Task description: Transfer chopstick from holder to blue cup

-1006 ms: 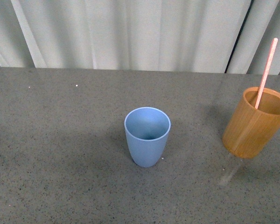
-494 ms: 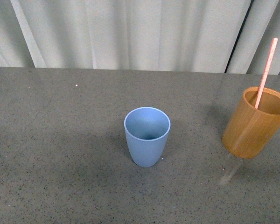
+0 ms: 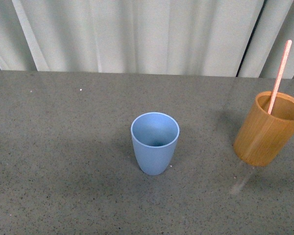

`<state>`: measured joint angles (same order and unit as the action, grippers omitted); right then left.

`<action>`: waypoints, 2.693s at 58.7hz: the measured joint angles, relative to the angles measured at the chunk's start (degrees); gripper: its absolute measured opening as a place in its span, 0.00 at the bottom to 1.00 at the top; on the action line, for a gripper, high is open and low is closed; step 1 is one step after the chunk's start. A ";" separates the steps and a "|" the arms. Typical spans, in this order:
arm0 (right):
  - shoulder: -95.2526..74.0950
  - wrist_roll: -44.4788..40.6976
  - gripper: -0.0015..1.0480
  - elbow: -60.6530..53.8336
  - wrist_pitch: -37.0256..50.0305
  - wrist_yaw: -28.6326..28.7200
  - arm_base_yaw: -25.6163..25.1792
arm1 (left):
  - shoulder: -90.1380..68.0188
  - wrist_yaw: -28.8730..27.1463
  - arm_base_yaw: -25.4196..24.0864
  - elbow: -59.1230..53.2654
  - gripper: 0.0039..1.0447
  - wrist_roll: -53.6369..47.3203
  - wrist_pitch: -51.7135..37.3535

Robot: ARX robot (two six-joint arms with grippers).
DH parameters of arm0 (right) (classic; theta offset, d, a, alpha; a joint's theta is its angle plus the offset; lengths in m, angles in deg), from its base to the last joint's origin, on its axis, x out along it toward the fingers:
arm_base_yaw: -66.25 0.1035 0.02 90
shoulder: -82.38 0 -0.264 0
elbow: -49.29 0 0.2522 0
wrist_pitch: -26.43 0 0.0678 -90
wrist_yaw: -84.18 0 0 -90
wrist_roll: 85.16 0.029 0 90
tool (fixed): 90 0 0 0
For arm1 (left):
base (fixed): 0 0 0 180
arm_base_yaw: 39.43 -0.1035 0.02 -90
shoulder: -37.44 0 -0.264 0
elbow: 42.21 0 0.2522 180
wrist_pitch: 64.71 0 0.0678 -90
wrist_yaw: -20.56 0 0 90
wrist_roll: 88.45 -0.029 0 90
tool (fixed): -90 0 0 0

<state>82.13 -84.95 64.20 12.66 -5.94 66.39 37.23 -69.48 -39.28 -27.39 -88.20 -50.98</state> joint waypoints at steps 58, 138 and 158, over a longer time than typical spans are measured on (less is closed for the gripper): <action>-76.39 5.35 0.90 19.45 34.82 0.09 -10.82 | 0.02 0.00 0.00 0.00 0.94 -0.04 0.00; -104.28 -2.38 0.90 46.14 32.39 2.45 1.20 | 0.02 0.02 0.00 0.00 0.94 -0.04 0.00; -107.23 -1.88 0.90 48.44 33.29 2.14 3.43 | 0.02 0.00 0.00 0.00 0.94 -0.04 0.00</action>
<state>-25.10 -86.83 112.63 45.95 -3.79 69.82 37.25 -69.48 -39.28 -27.39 -88.24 -50.98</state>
